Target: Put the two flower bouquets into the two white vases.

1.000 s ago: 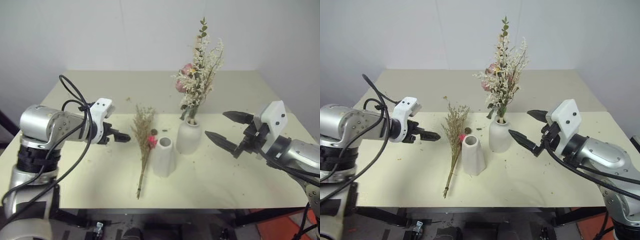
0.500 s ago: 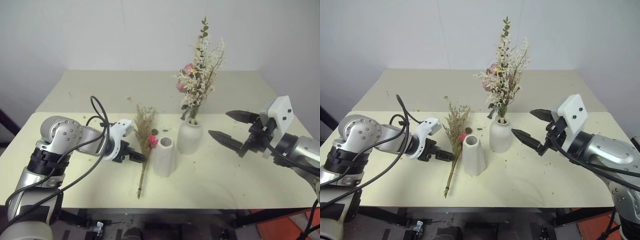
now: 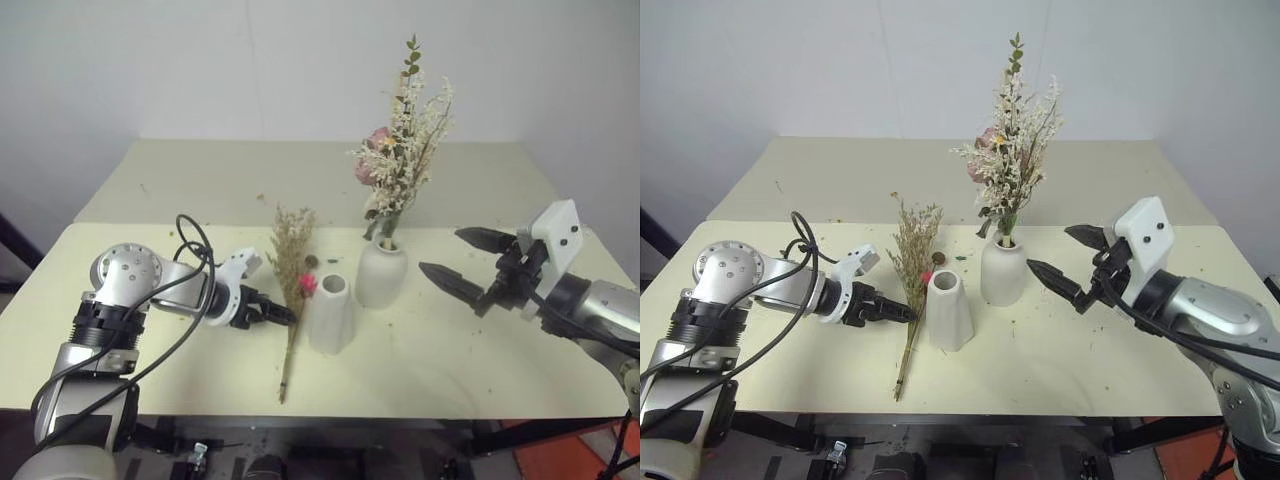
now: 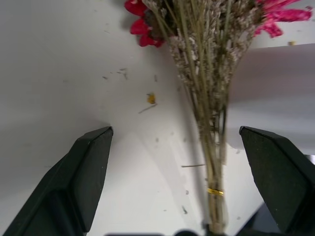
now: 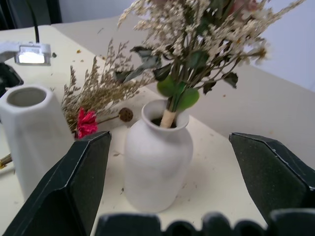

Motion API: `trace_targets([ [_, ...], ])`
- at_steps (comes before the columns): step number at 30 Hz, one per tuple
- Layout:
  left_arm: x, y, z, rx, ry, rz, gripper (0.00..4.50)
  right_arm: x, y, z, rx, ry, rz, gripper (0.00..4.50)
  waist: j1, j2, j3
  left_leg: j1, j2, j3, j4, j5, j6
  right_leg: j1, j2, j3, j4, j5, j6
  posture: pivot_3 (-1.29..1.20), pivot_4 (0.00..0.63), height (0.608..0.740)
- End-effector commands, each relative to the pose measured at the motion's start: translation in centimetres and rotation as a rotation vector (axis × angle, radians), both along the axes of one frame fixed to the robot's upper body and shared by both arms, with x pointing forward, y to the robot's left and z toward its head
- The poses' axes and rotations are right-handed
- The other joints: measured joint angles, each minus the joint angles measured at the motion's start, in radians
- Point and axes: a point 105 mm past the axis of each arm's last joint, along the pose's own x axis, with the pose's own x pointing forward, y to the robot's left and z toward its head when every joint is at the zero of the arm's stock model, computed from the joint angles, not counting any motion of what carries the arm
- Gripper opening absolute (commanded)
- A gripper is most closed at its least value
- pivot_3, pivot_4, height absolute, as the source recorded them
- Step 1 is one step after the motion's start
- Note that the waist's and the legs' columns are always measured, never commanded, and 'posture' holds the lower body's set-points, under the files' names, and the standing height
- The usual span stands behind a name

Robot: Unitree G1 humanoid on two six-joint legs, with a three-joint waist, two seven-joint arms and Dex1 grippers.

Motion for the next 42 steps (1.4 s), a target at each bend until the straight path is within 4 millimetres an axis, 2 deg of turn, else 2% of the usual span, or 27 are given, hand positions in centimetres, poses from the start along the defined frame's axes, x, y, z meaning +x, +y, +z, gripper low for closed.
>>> trace_targets([
  [1, 0.3, 0.1, 1.2, 0.003, -0.018, -0.018, 4.50, -2.2, 0.9, -0.1, -0.058, 0.001, 0.080, 4.49, 0.001, 0.000, 0.000, 0.000, 0.000, 0.000, 0.000, 0.000, 0.000, 0.000, 0.000, 0.000, 0.000, 0.000, 0.000, 0.00, 0.150, 0.740],
  [6, 0.6, 0.7, 1.3, 0.029, -0.008, -0.020, 4.50, -3.7, 1.9, -1.3, -0.091, 0.033, 0.146, 4.49, -0.001, 0.000, 0.000, 0.000, 0.000, 0.000, 0.000, 0.000, 0.000, 0.001, 0.000, 0.000, 0.000, 0.000, 0.000, 0.00, 0.150, 0.740],
  [15, 1.3, 0.9, 1.0, 0.034, 0.018, -0.013, 4.50, -3.1, 2.9, -1.9, -0.079, 0.019, 0.138, 4.49, -0.001, 0.000, 0.000, 0.000, 0.000, 0.000, 0.000, 0.001, -0.001, 0.000, 0.000, 0.000, -0.001, 0.000, 0.000, 0.00, 0.150, 0.740],
  [23, 1.4, -0.7, 1.6, -0.041, 0.028, -0.067, 4.50, -2.7, 3.2, -2.5, -0.067, 0.016, 0.119, 4.49, 0.002, -0.001, 0.000, -0.001, 0.000, 0.000, 0.000, 0.001, -0.002, 0.000, 0.000, -0.001, -0.001, 0.000, 0.000, 0.00, 0.150, 0.740],
  [30, 0.6, -0.6, -0.3, 0.050, 0.064, -0.101, 4.50, -2.4, 3.2, -2.6, -0.059, 0.005, 0.089, 4.49, -0.003, -0.001, 0.000, -0.001, 0.000, 0.000, 0.000, 0.001, -0.002, 0.000, 0.000, 0.000, 0.000, 0.000, 0.000, 0.00, 0.150, 0.740],
  [42, -0.4, -2.1, -1.9, 0.055, 0.103, -0.167, 4.50, -1.9, 3.2, -2.6, -0.048, -0.006, 0.060, 4.49, 0.005, -0.001, -0.001, 0.001, 0.000, 0.000, 0.000, 0.001, -0.002, 0.001, 0.000, 0.000, -0.001, 0.000, 0.000, 0.00, 0.150, 0.740],
])
